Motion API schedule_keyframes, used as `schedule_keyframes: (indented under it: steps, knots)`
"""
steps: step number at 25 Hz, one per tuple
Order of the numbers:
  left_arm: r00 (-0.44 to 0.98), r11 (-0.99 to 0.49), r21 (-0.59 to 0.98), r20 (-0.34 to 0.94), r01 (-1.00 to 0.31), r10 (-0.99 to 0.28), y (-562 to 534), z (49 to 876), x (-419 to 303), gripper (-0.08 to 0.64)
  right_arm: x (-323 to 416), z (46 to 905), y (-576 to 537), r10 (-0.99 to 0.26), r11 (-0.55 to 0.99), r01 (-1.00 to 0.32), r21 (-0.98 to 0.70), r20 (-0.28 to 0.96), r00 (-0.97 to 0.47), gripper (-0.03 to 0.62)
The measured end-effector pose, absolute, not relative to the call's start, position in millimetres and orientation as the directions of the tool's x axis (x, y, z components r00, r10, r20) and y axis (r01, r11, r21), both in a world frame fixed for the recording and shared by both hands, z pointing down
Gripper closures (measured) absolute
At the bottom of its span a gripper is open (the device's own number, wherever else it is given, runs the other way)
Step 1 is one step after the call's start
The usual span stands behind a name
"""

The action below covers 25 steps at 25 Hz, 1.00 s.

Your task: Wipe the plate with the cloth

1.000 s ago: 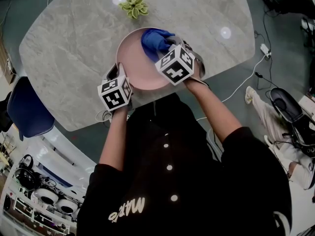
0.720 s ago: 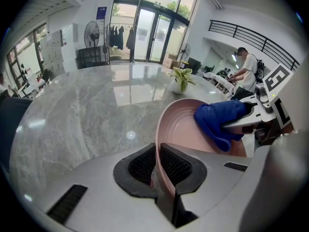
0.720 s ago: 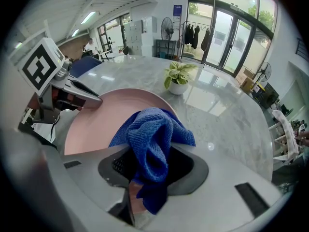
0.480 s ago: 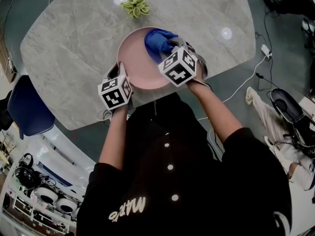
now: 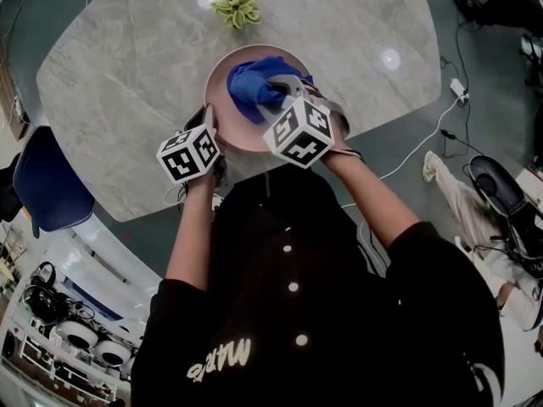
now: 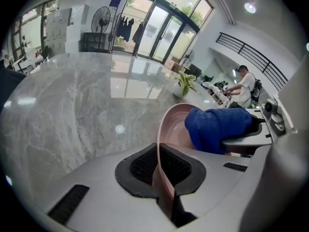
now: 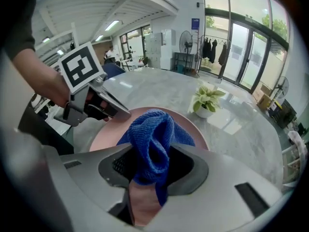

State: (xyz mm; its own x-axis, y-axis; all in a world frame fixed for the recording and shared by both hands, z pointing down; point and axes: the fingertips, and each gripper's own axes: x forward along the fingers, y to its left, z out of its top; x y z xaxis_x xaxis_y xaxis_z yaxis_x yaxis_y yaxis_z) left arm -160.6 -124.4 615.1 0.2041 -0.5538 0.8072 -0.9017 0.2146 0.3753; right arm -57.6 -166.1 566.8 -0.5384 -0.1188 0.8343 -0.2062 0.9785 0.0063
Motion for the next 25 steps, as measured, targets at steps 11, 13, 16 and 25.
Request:
schedule_keyframes:
  steps: [11,13,16,25]
  knots:
    - [0.269,0.204,0.445,0.784,-0.872,-0.56,-125,617,-160,0.529,-95,586,-129,-0.021,0.999,0.012,0.033,0.843,-0.538,0.439]
    - [0.276,0.204,0.453,0.781,-0.868,-0.56,-125,617,-160,0.529,-99,589,-128,-0.009,0.999,0.037,0.034,0.844,-0.536,0.44]
    - [0.283,0.204,0.461,0.777,-0.864,-0.562,-125,617,-160,0.529,-104,594,-126,0.004,0.996,0.077,0.043,0.852,-0.524,0.44]
    - [0.291,0.201,0.47,0.773,-0.859,-0.563,-127,615,-160,0.529,-112,603,-125,0.025,0.99,0.129,0.048,0.861,-0.509,0.44]
